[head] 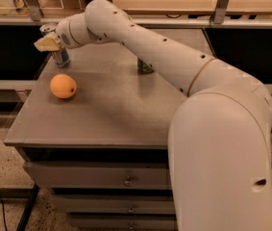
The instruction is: Knock redbull can over
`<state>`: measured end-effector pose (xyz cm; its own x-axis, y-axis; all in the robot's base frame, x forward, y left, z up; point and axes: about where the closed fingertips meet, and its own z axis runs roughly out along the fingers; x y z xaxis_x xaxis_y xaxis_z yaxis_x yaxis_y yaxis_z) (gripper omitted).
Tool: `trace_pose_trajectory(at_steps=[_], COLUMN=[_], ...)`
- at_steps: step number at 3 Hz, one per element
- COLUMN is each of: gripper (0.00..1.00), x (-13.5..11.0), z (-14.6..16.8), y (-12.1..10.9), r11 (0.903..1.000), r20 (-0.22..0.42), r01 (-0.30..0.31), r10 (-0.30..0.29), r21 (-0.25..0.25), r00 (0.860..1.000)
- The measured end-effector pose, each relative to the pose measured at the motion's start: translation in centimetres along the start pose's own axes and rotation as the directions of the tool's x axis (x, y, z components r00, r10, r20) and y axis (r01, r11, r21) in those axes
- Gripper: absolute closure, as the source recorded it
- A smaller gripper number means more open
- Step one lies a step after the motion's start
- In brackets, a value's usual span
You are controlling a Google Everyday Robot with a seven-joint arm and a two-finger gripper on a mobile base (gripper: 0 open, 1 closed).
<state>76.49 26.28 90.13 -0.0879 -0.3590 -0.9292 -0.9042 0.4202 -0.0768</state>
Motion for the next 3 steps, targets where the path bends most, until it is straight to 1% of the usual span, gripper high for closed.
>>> trace_pose_trajectory(at_steps=[1, 2, 3], gripper=[0.64, 0.87, 1.00], x=[0.2, 0.6, -0.3], z=[0.3, -2.0, -5.8], y=[0.0, -0.8, -1.9], r11=[0.9999, 0.9997, 0.9988], r20=[-0.014, -0.058, -0.145], r01=[0.004, 0.006, 0.043], r10=[-0.005, -0.008, -0.046], r21=[-0.015, -0.022, -0.023], r00=[1.000, 0.998, 0.988])
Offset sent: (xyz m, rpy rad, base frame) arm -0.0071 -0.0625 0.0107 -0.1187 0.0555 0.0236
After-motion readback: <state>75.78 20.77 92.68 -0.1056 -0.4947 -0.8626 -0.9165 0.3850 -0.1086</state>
